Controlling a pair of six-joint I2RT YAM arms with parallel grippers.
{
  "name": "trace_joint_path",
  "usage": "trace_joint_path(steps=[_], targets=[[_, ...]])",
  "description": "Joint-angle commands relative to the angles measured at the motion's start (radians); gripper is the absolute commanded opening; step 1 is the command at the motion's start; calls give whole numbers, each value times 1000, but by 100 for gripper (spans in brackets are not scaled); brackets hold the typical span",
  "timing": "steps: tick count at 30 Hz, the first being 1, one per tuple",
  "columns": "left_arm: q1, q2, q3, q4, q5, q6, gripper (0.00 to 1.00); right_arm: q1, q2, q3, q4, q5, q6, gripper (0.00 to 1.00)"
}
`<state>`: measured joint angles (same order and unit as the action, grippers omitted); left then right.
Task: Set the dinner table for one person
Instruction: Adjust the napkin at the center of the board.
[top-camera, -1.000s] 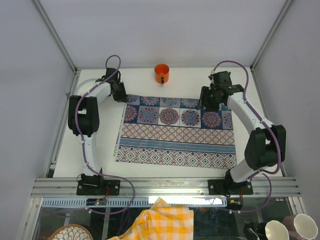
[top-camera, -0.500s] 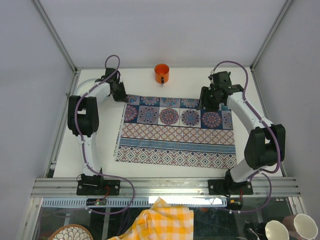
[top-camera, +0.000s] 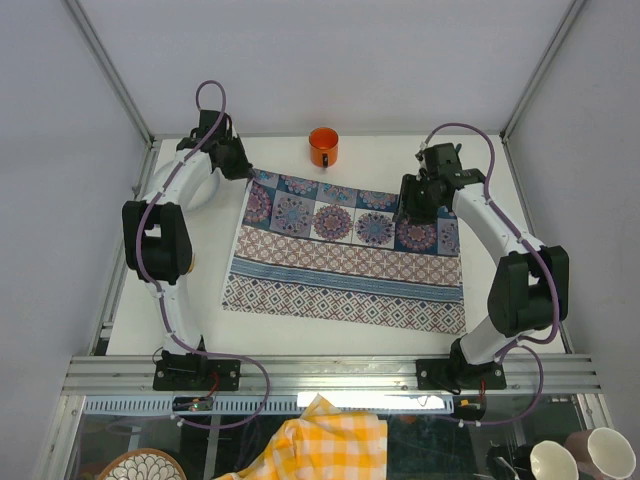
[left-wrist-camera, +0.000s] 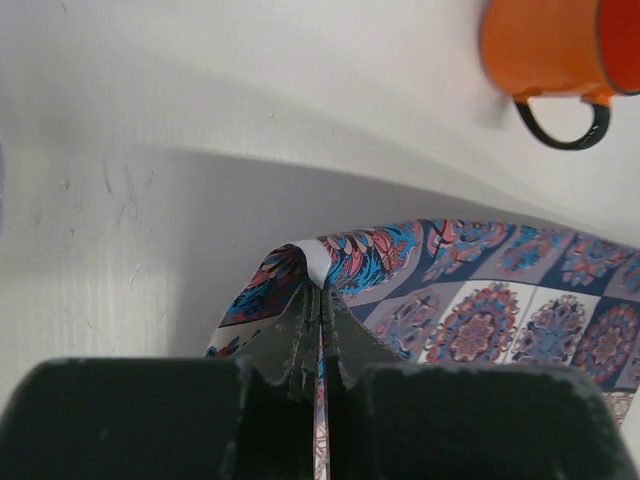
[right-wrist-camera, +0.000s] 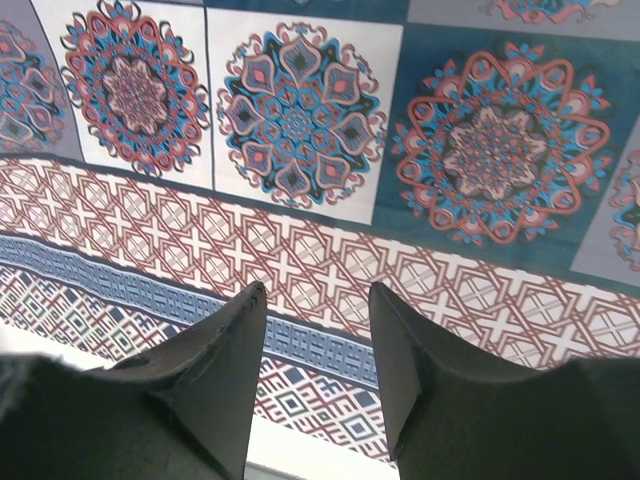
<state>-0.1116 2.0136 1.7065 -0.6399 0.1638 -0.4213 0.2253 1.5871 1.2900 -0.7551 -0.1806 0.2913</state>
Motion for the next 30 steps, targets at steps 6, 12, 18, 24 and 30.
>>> trace_joint_path(steps=[6, 12, 18, 24, 30], targets=[[6, 79, 217, -7, -21, -40, 0, 3, -5, 20, -10, -15, 0, 48], [6, 261, 351, -17, -77, -43, 37, 3, -18, 37, -35, -15, -8, 48], [2, 212, 316, 4, -221, -42, 66, 3, -21, 31, -37, -23, -7, 48], [-4, 51, 159, 83, -266, -16, 72, 13, -5, -1, 10, -84, 28, 48], [-9, 17, 92, 71, -219, -25, 72, 41, 18, -9, 25, -86, 34, 48]])
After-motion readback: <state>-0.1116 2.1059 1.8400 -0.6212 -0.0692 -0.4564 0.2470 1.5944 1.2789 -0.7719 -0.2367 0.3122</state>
